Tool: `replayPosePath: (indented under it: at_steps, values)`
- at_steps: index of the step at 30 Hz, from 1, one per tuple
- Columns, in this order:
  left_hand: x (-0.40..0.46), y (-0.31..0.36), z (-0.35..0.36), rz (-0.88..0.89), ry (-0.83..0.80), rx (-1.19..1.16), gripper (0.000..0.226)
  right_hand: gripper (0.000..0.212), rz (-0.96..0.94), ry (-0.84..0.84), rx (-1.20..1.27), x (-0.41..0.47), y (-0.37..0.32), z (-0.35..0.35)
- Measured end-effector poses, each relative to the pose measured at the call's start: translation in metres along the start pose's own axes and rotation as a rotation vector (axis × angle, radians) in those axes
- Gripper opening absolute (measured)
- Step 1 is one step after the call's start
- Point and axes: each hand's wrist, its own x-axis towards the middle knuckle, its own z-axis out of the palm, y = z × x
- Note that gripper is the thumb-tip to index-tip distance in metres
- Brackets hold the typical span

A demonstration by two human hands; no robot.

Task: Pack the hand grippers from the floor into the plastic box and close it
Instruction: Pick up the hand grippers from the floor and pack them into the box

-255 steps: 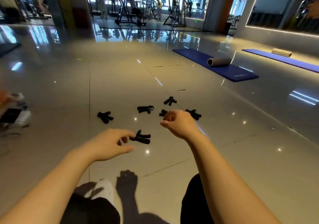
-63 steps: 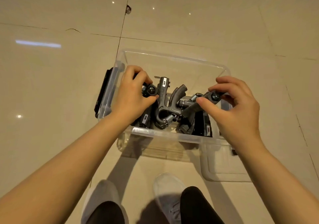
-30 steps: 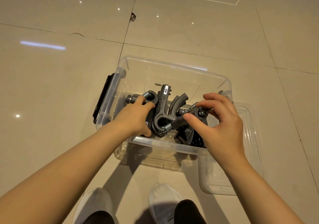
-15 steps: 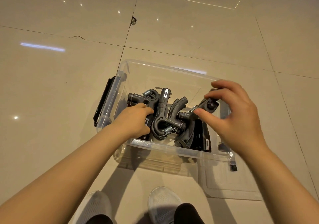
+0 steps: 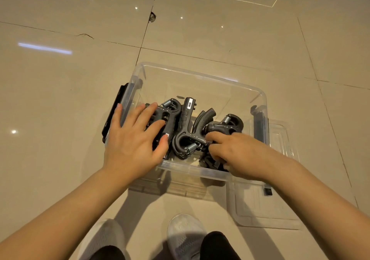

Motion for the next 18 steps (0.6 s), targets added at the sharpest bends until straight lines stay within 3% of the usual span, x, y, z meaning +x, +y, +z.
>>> replayPosePath:
  at_steps: [3,6,9,18]
  values:
    - [0.000,0.001,0.001,-0.001,0.018,-0.008,0.042,0.041,0.121,-0.032,0.260,0.001,0.009,0.000]
    - [0.001,0.000,0.001,0.005,0.044,-0.017,0.040,0.059,0.160,-0.091,0.206,0.004,0.018,0.007]
    - [0.000,0.000,0.002,0.002,0.045,-0.023,0.038,0.054,0.158,-0.092,0.067,0.006,0.018,0.019]
    - [0.000,0.000,0.003,-0.003,0.015,-0.049,0.038,0.051,0.192,0.030,0.091,0.009,0.013,0.026]
